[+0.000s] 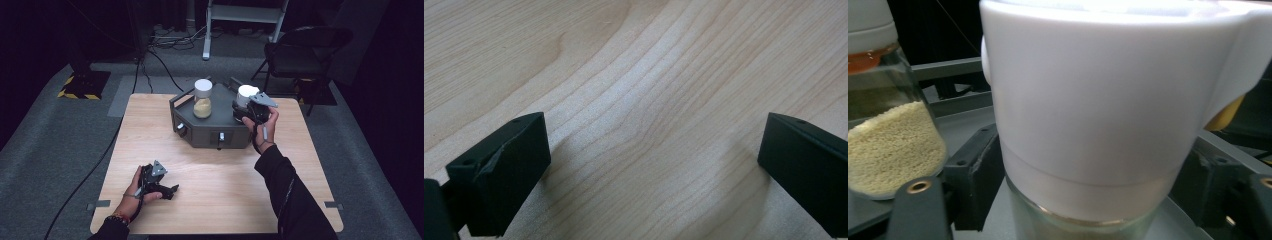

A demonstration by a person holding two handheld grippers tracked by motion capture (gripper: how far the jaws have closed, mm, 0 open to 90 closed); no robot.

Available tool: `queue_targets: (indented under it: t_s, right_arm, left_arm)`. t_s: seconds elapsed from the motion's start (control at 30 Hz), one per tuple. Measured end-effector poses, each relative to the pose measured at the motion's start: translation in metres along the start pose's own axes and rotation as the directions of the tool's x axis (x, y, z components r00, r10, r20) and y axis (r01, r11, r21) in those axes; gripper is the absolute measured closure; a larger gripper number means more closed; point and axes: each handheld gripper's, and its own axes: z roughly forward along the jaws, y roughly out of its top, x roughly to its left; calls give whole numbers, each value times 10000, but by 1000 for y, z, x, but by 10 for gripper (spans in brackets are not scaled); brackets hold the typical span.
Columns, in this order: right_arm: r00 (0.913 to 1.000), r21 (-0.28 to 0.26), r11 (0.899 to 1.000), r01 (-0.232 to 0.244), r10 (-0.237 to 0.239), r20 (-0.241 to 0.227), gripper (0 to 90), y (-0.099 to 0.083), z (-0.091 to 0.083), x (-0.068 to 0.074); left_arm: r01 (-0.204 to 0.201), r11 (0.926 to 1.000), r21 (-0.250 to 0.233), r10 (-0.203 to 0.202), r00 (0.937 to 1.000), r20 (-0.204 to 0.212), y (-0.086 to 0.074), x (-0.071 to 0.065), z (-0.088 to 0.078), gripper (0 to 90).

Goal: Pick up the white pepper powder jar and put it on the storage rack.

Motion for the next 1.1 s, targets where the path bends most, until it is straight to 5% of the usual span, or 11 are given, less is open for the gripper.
queue_targets:
  t_s: [0.23,1.0,1.1]
  right_arm:
    - [9994,-104,9999,131,-128,315,34,-2,-2,7]
    - [9946,-437,9941,993,-978,361,30,-10,-25,5]
    - [9897,-554,9886,1403,-1385,350,26,-11,-33,4]
  left_arm:
    - [-1,10000,0,1,10000,0,0,0,0,0]
    - [-2,10000,0,2,10000,-1,0,0,0,0]
    - [0,10000,-1,0,10000,1,0,0,0,0]
